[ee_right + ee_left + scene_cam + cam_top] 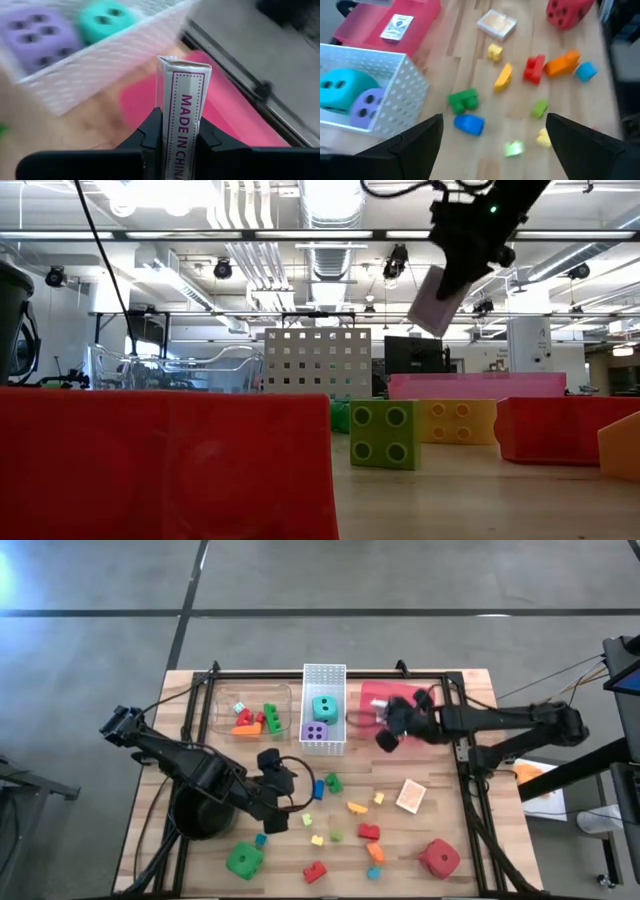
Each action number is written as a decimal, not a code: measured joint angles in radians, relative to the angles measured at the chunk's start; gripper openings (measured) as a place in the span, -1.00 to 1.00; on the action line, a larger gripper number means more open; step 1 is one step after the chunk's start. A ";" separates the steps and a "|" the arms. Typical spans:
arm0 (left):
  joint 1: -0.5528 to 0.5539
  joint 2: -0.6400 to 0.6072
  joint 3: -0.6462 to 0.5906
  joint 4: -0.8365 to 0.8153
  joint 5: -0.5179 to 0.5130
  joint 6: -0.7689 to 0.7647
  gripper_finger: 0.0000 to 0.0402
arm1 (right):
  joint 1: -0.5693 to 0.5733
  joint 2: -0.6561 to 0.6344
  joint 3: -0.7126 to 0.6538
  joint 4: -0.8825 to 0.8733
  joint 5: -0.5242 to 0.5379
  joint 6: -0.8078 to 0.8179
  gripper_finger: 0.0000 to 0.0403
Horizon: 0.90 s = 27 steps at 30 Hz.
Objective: Pick & Place Toys
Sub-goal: Put the purple deck of cards into the red bin
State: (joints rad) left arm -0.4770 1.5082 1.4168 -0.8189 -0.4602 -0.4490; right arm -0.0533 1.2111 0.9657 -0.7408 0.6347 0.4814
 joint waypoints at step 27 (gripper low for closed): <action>0.000 -0.002 -0.018 -0.024 0.004 -0.034 0.75 | -0.520 -0.044 -0.270 0.404 -0.634 0.298 -0.79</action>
State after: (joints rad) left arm -0.4770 1.5063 1.3991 -0.8429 -0.4557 -0.4828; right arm -0.5731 1.1672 0.6953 -0.3369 0.0006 0.7791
